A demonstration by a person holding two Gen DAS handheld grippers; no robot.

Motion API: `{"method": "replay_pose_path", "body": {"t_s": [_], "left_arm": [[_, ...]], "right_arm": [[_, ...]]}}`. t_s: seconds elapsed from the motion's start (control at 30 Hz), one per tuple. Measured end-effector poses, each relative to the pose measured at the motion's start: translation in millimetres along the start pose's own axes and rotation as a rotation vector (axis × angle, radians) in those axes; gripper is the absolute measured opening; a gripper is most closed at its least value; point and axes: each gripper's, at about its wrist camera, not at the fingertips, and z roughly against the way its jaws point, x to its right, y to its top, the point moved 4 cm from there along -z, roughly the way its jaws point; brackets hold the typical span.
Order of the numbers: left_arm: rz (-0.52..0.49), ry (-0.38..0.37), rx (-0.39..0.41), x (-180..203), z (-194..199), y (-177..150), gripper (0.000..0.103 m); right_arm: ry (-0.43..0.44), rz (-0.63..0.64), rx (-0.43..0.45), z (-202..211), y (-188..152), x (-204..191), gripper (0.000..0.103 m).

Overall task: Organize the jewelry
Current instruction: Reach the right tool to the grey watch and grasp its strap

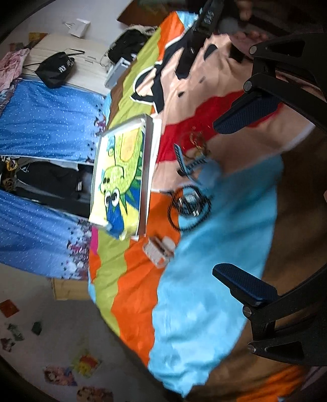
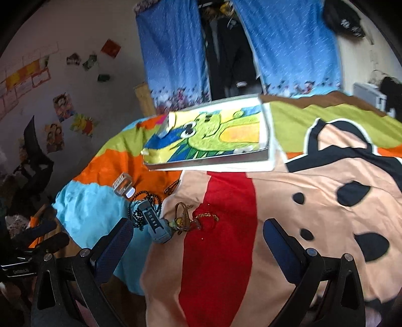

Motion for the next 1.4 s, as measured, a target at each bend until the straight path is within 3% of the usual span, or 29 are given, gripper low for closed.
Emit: {"method": "replay_pose_path", "body": {"t_s": [0.13, 0.23, 0.3, 0.37, 0.63, 0.8, 1.03, 1.17, 1.4], "left_arm": [[0.015, -0.063, -0.013, 4, -28, 9, 0.099], [0.0, -0.082, -0.028, 7, -47, 15, 0.089], [-0.01, -0.089, -0.045, 8, -59, 17, 0.08], [-0.014, -0.106, -0.064, 10, -71, 19, 0.074], [-0.057, -0.157, -0.106, 13, -106, 22, 0.055], [-0.028, -0.186, -0.152, 9, -122, 22, 0.035], [-0.042, -0.231, -0.168, 16, -129, 24, 0.033], [-0.053, -0.219, -0.172, 18, -130, 24, 0.018], [-0.029, -0.182, -0.161, 15, -128, 24, 0.01]], "right_arm": [[0.057, 0.029, -0.056, -29, 9, 6, 0.103], [0.097, 0.019, -0.088, -50, 13, 14, 0.102], [0.14, -0.005, -0.102, -64, 11, 19, 0.093], [0.149, -0.014, -0.126, -73, 9, 23, 0.071], [0.219, 0.06, -0.218, -102, 1, 10, 0.061], [0.225, 0.073, -0.248, -117, -1, 10, 0.043], [0.22, 0.075, -0.276, -124, -5, 8, 0.011], [0.212, 0.072, -0.252, -120, -1, 9, 0.005], [0.212, 0.092, -0.203, -108, 8, -1, 0.004]]}}
